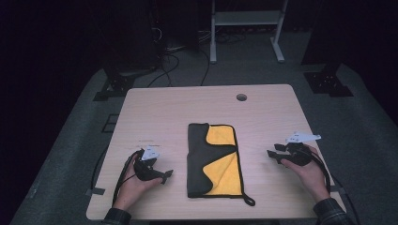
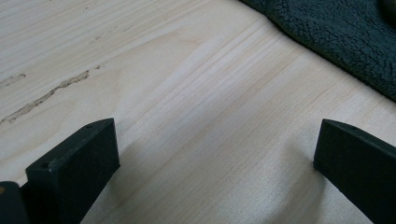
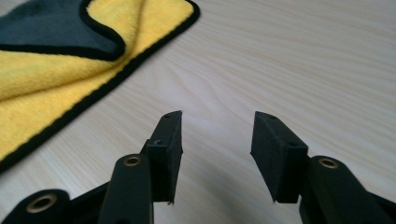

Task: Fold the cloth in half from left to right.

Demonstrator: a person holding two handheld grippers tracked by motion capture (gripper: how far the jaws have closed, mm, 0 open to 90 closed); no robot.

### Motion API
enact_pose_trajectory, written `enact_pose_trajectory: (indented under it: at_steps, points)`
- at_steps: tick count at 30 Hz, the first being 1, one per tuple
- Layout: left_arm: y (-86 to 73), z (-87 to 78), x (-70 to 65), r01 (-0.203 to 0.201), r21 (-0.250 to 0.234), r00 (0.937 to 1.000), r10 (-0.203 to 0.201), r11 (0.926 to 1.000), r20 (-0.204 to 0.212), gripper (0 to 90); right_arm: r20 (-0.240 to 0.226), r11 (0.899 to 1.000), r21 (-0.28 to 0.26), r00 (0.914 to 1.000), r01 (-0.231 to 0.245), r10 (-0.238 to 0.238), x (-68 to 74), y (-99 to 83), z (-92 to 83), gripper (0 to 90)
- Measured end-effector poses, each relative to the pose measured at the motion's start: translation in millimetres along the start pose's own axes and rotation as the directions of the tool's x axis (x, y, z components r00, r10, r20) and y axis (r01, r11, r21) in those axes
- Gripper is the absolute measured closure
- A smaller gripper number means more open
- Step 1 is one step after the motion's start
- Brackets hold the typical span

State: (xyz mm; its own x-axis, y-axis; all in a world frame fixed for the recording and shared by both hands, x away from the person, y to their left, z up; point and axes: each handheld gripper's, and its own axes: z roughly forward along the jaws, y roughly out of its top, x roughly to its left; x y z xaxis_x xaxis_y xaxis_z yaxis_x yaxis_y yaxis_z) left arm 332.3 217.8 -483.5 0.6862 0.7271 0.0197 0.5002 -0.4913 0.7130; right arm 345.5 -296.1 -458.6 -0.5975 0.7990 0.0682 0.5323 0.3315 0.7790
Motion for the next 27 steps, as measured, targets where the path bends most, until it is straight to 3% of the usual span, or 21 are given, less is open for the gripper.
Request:
enact_pose_trajectory:
  at_steps: [6, 14, 27]
  points:
    - [-0.1, 0.0, -0.1, 0.003, 0.000, 1.0000, -0.003, 1.0000, 0.001, 0.0, -0.069, 0.999, -0.021, 0.9973, 0.025, -0.026, 11.7, 17.9, 7.2, 53.1]
    - [-0.1, 0.1, 0.1, 0.001, 0.000, 1.0000, -0.001, 1.0000, 0.004, 0.0, -0.126, 0.998, -0.039, 0.9904, 0.053, -0.058, 27.1, 39.1, 23.2, 53.8]
    - [0.1, 0.3, 0.3, 0.001, 0.000, 1.0000, -0.001, 1.0000, 0.006, 0.0, -0.176, 0.995, -0.068, 0.9807, 0.074, -0.085, 48.4, 66.3, 54.2, 55.2]
